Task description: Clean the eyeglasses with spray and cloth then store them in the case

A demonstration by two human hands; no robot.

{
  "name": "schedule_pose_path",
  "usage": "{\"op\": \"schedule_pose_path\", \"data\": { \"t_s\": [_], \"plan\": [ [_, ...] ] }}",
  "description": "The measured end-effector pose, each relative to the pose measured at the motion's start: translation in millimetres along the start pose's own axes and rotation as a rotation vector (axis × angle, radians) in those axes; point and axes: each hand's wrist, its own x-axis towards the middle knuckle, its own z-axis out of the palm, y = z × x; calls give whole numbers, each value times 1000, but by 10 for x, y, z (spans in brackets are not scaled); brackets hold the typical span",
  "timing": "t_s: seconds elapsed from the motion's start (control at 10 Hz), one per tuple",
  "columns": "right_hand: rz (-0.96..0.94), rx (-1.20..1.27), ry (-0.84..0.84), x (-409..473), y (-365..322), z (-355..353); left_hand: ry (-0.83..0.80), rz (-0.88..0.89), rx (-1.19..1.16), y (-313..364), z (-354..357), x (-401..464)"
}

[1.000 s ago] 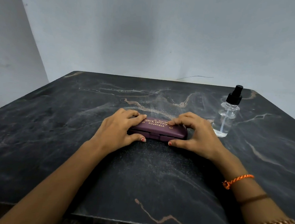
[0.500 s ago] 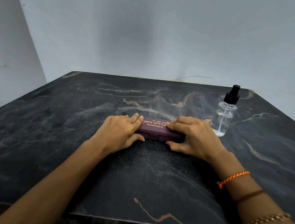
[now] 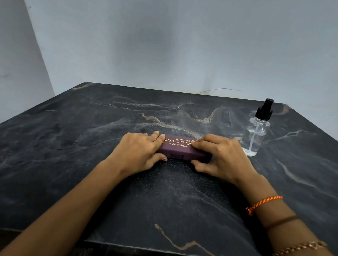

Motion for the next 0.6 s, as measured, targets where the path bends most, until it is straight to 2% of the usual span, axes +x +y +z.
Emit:
{"op": "schedule_pose_path", "data": {
  "t_s": [0.2,0.4,0.6],
  "plan": [
    [122,18,60,-14,-59,43,104,-51,-119,-17,0,-36],
    [140,-67,-41,6,-175,88,201,-148,-207,33,44,-33],
    [196,-212,104,-24,-221,69,207,-231,-307,57,138,13]
  ]
}}
